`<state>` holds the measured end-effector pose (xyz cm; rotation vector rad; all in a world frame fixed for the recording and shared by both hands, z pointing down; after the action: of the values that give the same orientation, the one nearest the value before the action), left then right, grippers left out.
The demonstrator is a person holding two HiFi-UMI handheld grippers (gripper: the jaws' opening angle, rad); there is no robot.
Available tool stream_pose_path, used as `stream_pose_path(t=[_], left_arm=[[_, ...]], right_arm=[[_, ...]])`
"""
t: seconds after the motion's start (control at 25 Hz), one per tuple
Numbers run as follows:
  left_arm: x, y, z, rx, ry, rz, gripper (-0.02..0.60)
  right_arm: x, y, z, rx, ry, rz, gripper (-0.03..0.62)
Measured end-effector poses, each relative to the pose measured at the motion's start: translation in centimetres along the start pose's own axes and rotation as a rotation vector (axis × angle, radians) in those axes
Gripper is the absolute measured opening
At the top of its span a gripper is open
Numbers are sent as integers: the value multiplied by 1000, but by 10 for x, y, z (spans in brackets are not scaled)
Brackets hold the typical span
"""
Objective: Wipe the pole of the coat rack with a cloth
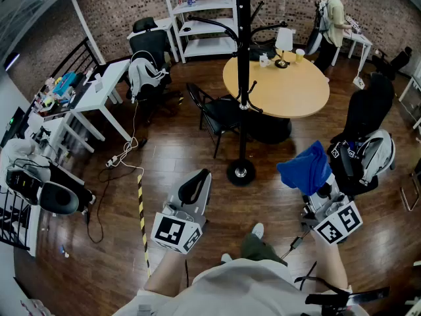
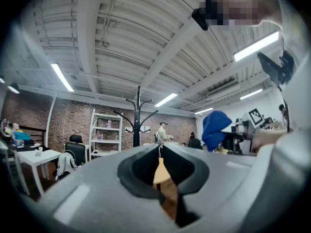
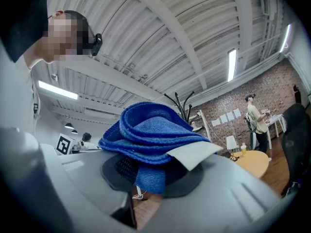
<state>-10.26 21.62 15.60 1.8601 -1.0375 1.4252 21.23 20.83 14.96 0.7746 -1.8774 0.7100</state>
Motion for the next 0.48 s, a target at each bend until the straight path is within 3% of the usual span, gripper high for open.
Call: stream_pose_path(t=[0.2, 0.32, 0.48], left_arm=[[24, 26, 63, 75, 28, -7, 14], [31, 48, 115, 92, 16, 5, 14], [25, 74, 183, 104, -62, 47, 14]], right_arm=[[24, -41, 72, -17, 24, 26, 92], [29, -68, 145, -106, 20, 18, 92], [17, -105, 264, -197, -17, 28, 91]])
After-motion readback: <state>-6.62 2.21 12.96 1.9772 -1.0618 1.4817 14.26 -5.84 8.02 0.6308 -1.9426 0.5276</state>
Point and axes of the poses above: the fingertips, and each gripper's own axes: z forward along the fingers, y to its left, x out of its underside, the point moved 8 cm from there along -z, backward along the fingers, and after that the axes turned 10 degrees about -y, right-handed, at the moved point
